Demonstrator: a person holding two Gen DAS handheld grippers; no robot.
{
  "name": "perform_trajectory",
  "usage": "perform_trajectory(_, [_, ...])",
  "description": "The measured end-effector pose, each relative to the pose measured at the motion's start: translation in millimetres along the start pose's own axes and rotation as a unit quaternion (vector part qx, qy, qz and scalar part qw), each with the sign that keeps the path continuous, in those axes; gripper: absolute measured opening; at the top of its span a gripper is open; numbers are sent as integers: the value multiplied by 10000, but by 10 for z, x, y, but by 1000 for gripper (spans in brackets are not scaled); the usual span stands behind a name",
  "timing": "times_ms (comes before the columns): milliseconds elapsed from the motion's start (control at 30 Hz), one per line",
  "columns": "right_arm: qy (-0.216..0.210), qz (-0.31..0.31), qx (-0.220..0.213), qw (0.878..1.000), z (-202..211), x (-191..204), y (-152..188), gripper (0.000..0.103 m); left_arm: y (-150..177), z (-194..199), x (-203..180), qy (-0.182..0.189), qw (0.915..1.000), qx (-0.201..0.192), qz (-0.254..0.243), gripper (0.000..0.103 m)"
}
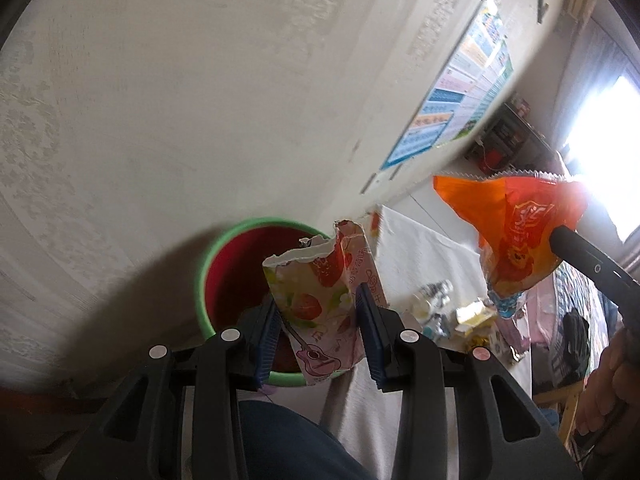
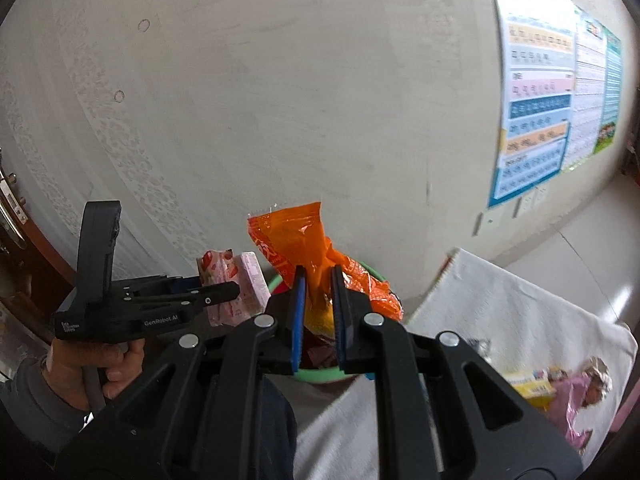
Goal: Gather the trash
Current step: 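Carry both wrappers over the red bucket and open both grippers to drop them, then move both open grippers back over the remaining wrappers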
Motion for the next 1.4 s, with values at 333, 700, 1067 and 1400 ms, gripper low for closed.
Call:
perform_trajectory(333, [-306, 156, 318, 9989, -593, 179, -239, 13, -80, -182, 238, -123, 9997, 162, 152, 36])
perform_trajectory(700, [-295, -29, 616, 9977, -1044, 58, -227, 48, -75, -507, 356, -167, 9980, 500, 358, 67])
perform_trajectory(1067, [154, -199, 313, 9992, -710, -181, -220, 93, -47, -431, 289, -258, 9980, 404, 417, 93])
perform_trajectory(1400, [558, -384, -53, 9977, 88, -546, 79, 98, -74, -179, -327, -237, 9997, 108, 32, 95])
Point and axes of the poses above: each gripper's, at about its wrist camera, not at the fingertips, and z roughly against the way its jaws point, x to its left, y to its underside, the point moved 2 cm from there along -z, roughly the way its jaws point, and after that the axes turned 6 degrees about -z, right-handed, at the moved point
